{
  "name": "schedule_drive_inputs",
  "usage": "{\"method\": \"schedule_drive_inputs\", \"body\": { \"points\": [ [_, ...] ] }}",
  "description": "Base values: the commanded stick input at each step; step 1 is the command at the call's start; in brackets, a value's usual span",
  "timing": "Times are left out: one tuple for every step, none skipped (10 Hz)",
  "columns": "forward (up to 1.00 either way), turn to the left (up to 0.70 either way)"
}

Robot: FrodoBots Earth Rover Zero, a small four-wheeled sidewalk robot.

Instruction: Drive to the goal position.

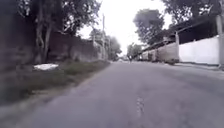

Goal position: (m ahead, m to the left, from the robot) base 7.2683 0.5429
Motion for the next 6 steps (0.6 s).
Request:
{"method": "schedule_drive_inputs", "body": {
  "points": [
    [1.0, -0.4],
    [1.0, -0.4],
    [1.0, -0.4],
    [1.0, 0.0],
    [1.0, 0.0],
    [1.0, 0.0]
  ]
}}
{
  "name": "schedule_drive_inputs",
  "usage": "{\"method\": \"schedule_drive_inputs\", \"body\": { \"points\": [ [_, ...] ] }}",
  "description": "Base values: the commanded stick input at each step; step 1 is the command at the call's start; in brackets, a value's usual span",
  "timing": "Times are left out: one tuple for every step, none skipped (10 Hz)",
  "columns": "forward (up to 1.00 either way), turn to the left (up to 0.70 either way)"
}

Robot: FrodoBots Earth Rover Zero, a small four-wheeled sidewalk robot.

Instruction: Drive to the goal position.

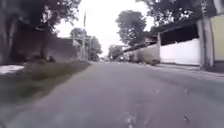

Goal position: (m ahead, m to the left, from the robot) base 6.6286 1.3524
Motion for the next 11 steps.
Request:
{"method": "schedule_drive_inputs", "body": {
  "points": [
    [1.0, 0.0],
    [1.0, 0.0],
    [1.0, 0.0],
    [1.0, 0.0],
    [1.0, 0.0],
    [1.0, 0.0],
    [1.0, 0.0],
    [1.0, 0.0],
    [1.0, 0.0],
    [1.0, 0.0],
    [1.0, 0.0]
  ]
}}
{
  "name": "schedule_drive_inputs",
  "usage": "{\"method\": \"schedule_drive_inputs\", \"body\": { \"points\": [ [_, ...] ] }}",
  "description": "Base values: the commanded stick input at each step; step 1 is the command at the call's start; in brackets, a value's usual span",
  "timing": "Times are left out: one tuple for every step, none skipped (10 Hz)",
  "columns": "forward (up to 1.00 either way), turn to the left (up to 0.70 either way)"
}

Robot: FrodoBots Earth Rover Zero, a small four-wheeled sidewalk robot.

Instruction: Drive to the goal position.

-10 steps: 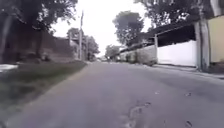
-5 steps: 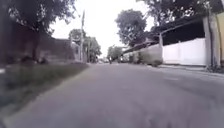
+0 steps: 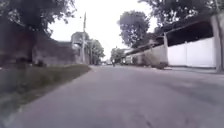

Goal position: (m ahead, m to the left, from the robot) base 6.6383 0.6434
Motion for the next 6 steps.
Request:
{"method": "schedule_drive_inputs", "body": {
  "points": [
    [1.0, 0.0],
    [1.0, 0.0],
    [1.0, 0.0],
    [1.0, 0.0],
    [1.0, 0.0],
    [1.0, 0.0]
  ]
}}
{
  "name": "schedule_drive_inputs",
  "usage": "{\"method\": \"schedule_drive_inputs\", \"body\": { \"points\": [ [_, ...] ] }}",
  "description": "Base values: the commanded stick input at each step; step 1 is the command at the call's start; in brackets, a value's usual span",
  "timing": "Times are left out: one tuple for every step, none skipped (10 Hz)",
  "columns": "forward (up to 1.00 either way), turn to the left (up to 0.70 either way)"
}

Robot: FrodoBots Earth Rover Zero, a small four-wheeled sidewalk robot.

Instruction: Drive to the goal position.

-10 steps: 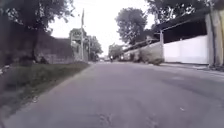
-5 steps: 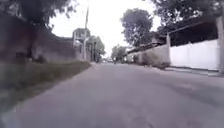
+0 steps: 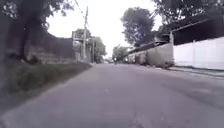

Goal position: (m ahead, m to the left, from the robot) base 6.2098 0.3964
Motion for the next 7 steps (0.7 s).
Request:
{"method": "schedule_drive_inputs", "body": {
  "points": [
    [1.0, 0.0],
    [1.0, 0.0],
    [1.0, 0.0],
    [1.0, 0.0],
    [1.0, 0.0],
    [1.0, 0.0],
    [1.0, 0.0]
  ]
}}
